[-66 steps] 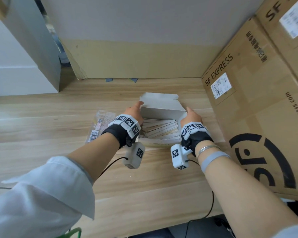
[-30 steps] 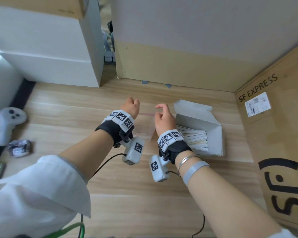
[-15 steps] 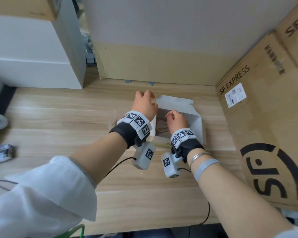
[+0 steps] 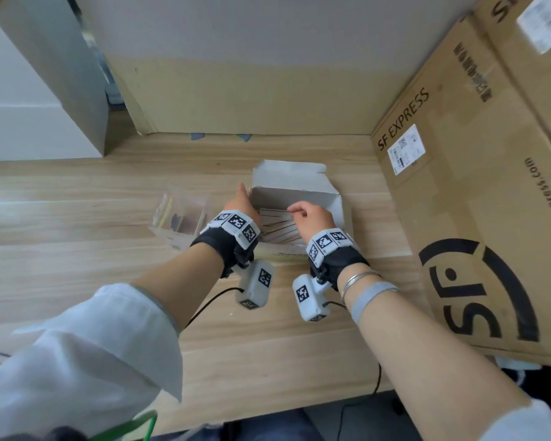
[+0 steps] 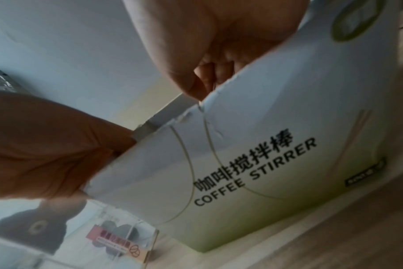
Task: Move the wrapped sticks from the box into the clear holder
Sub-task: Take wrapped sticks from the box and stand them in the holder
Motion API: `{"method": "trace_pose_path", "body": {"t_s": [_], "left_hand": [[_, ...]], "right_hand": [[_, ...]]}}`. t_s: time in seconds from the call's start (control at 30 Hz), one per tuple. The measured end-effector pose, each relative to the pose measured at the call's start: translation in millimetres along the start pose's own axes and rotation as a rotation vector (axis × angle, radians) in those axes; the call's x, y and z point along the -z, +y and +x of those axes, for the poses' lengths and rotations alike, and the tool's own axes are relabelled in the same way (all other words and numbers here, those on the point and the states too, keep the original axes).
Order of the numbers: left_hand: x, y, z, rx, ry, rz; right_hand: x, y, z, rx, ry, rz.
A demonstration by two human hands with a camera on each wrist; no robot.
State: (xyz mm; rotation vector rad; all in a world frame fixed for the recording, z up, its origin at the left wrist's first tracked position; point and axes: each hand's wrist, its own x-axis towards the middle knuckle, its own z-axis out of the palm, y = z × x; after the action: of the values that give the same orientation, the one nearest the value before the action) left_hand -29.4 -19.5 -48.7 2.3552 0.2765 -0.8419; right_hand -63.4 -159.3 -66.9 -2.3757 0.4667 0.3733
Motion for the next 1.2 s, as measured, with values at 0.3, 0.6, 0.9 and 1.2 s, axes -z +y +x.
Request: {"method": "trace_pose_path", "body": {"t_s": [0.3, 0.6, 0.9, 1.2], "left_hand": [[-6.8, -1.7, -10.1, -0.176, 0.123, -0.187], [-16.4, -15.5, -16.9, -0.166, 0.119, -0.269], [-19.5, -14.8, -17.5, -0.115, 0.152, -0.243], [-11.6, -11.8, -11.3, -0.058, 0.073, -0.181]], "right_hand": [[-3.9, -3.0, 6.7, 0.082, -0.028, -0.303], [-15.4, -9.0, 0.7, 0.105, -0.081, -0.628], [-32.2, -12.6, 4.8, 0.105, -0.260, -0.759], [-20.3, -19.0, 4.7, 0.109, -0.242, -0.593]]}}
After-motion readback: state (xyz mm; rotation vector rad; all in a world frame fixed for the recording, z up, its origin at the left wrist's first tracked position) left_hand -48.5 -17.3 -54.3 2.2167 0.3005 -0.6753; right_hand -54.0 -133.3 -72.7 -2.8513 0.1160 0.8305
